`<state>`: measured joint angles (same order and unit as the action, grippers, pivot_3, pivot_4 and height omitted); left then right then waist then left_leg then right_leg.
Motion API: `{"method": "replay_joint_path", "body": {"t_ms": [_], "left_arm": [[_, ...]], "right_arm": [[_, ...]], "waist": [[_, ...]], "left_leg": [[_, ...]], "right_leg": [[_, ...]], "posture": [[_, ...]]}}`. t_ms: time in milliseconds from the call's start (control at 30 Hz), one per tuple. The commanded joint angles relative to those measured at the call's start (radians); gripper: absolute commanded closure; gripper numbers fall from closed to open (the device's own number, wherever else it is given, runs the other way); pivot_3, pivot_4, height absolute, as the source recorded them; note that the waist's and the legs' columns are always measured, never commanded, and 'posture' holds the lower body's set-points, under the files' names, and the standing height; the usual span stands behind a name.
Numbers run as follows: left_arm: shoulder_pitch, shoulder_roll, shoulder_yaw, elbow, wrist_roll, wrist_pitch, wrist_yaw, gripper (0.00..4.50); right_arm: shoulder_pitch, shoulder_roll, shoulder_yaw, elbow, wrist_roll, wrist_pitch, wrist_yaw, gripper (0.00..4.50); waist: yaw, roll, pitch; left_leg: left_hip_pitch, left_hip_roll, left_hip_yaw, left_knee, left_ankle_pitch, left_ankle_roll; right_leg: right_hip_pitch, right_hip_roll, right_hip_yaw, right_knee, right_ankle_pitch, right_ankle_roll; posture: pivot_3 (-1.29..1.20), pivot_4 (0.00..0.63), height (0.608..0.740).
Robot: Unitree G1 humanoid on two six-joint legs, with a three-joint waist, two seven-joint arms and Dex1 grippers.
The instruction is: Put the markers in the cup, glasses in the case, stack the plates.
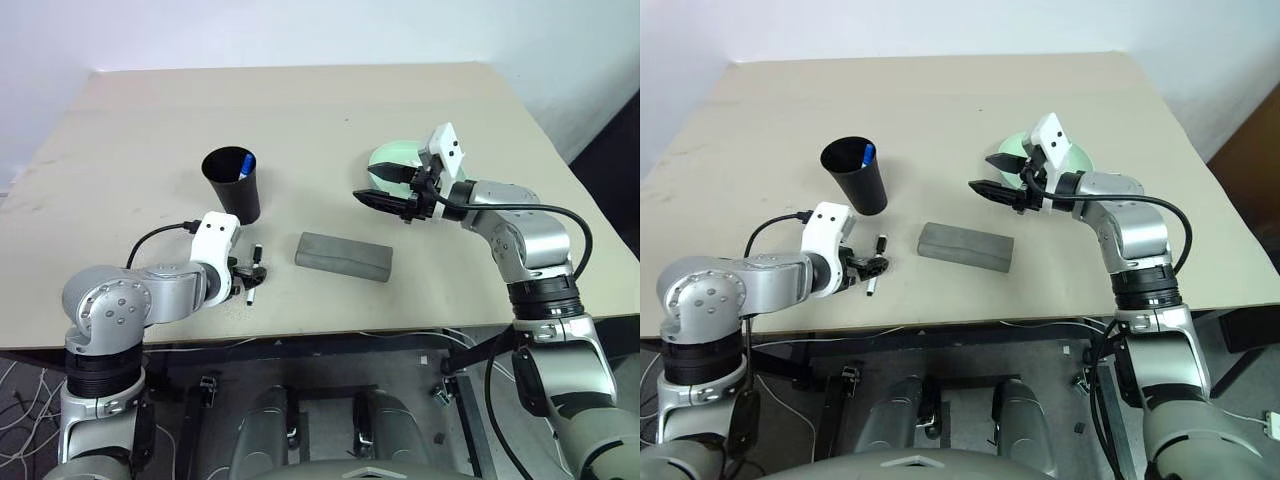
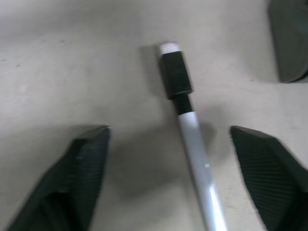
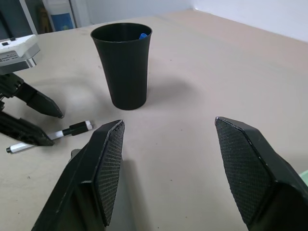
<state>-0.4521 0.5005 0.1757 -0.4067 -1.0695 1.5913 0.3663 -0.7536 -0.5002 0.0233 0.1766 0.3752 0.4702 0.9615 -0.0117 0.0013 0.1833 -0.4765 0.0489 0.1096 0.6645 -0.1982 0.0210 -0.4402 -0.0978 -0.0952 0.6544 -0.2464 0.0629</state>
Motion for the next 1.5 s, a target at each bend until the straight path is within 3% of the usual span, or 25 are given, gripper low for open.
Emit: {"method": "replay_joint_path", "body": {"t_ms": [33, 300, 533, 767, 900, 1100, 1233, 1400, 1500], "left_arm": [[0.036, 0.001, -0.011, 0.018, -0.055, 0.023, 0.005, 1.93], [0.007, 0.016, 0.028, 0.043, -0.081, 0.023, 0.053, 4.48], [-0.04, 0.03, 0.003, 0.025, -0.03, 0.023, 0.04, 4.48], [-0.051, 0.119, -0.035, -0.032, 0.055, -0.08, -0.189, 4.48], [-0.04, 0.217, -0.044, -0.085, 0.105, -0.235, -0.404, 4.48], [-0.023, 0.274, 0.007, -0.114, 0.171, -0.502, -0.671, 4.48], [-0.058, 0.252, 0.05, -0.075, 0.226, -0.682, -0.766, 4.48], [-0.164, 0.166, 0.078, -0.002, 0.303, -0.867, -0.761, 4.48], [-0.206, 0.155, 0.025, 0.038, 0.426, -1.005, -0.795, 4.48]], "right_arm": [[-0.004, -0.015, -0.034, -0.041, 0.013, -0.008, -0.008, 1.31], [0.011, -0.009, -0.033, -0.051, 0.017, -0.01, -0.022, 1.31], [0.002, -0.008, -0.035, -0.047, 0.023, -0.006, -0.024, 1.31], [-0.005, -0.015, -0.037, -0.042, 0.028, -0.003, -0.011, 1.31], [-0.011, -0.017, -0.036, -0.034, 0.027, -0.007, -0.005, 1.31], [-0.013, -0.021, -0.032, -0.038, 0.029, -0.003, -0.001, 1.31], [-0.012, -0.03, -0.034, -0.044, 0.031, 0.002, 0.006, 1.31], [-0.012, -0.039, -0.033, -0.055, 0.034, 0.01, 0.008, 1.31], [-0.015, -0.044, -0.032, -0.066, 0.038, 0.019, 0.011, 1.31]], "waist": [[0.0, 0.0, 0.0], [0.001, 0.0, 0.0], [0.001, 0.0, 0.0], [0.0, 0.0, 0.0], [-0.001, 0.0, 0.001], [0.0, 0.0, 0.001], [0.0, 0.0, 0.001], [0.002, -0.001, 0.001], [0.002, -0.001, 0.001]], "left_leg": [[0.0, 0.0, 0.0, -0.001, 0.0, 0.0], [0.0, 0.0, 0.0, -0.002, 0.0, 0.0], [0.0, 0.0, 0.0, -0.002, 0.0, 0.0], [-0.002, 0.0, 0.0, -0.003, 0.0, 0.0], [-0.002, 0.0, 0.001, -0.007, 0.0, -0.001], [-0.002, -0.002, 0.002, -0.013, 0.001, -0.001], [-0.002, -0.001, 0.003, -0.015, 0.001, -0.001], [-0.002, -0.002, 0.003, -0.013, 0.001, 0.0], [-0.002, -0.002, 0.004, -0.012, 0.002, 0.002]], "right_leg": [[0.0, 0.0, 0.0, -0.001, 0.0, 0.0], [0.0, 0.0, 0.001, -0.003, 0.0, 0.0], [0.0, 0.0, 0.001, -0.003, 0.0, 0.0], [-0.002, 0.0, 0.0, -0.004, 0.0, 0.0], [-0.003, 0.0, 0.001, -0.007, 0.0, -0.001], [-0.004, -0.001, 0.002, -0.012, 0.0, -0.001], [-0.004, 0.0, 0.001, -0.013, 0.0, -0.001], [-0.002, 0.001, 0.0, -0.012, 0.001, 0.001], [-0.002, 0.001, 0.0, -0.011, 0.002, 0.003]], "posture": [[0.0, 0.15, 0.701], [0.0, 0.15, 0.701], [0.0, 0.15, 0.701], [0.0, 0.15, 0.701], [0.0, 0.15, 0.701], [0.0, 0.15, 0.701], [0.0, 0.15, 0.701], [0.0, 0.15, 0.701], [0.0, 0.15, 0.701]]}}
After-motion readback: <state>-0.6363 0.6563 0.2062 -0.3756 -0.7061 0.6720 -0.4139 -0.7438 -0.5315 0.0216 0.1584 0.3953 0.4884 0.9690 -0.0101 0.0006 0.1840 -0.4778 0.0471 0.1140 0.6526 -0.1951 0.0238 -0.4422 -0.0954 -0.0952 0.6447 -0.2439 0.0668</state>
